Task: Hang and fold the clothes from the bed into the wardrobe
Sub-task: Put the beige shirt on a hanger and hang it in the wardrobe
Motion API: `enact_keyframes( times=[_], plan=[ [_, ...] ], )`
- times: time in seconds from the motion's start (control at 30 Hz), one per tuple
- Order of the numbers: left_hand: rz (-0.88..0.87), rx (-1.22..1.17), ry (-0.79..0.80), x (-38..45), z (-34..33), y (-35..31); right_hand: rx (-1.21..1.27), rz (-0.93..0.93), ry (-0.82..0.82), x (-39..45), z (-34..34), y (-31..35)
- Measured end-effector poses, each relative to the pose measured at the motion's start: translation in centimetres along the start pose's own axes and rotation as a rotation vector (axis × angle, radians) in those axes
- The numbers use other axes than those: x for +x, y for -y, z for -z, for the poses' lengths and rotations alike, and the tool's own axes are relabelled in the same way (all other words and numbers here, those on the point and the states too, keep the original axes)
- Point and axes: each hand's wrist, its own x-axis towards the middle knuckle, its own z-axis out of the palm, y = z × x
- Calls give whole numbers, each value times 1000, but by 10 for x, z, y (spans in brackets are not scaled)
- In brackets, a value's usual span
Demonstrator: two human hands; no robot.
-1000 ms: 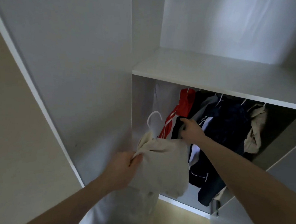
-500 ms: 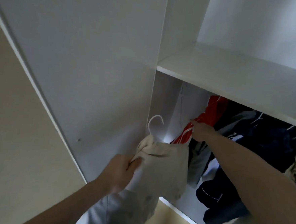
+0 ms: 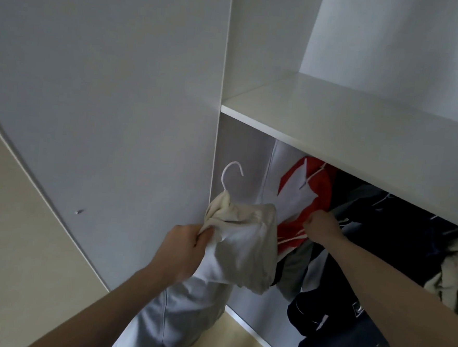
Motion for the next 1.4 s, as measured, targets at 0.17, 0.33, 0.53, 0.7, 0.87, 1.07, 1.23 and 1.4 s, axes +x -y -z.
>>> enact_keyframes(
  times=[0.17,0.33,0.53,0.7,0.87,1.07,1.23,1.4],
  plan=[
    [20,56,-99,19,-19,-24,98,-11,-59,-3,7,-14],
    [-8,52,-97,38,-48,-58,192,39,-96,-9,3,-19],
    [32,46,-9,83,-86,-79,295,44,-153,-22,8,-37],
    [21,10,53,116,-112,-87,317,75,-196,-27,12,-46],
    [11,17,106,143,-146,-104,280,53,-214,-27,11,-49],
    [-10,1,110,180,-173,-105,265,14,-216,-26,4,-55],
    [-6,-29,134,209,-192,-111,287,-11,-247,-19,-9,-55],
    [-22,-126,141,239,-216,-127,284,-11,-296,-13,-18,-56]
  ],
)
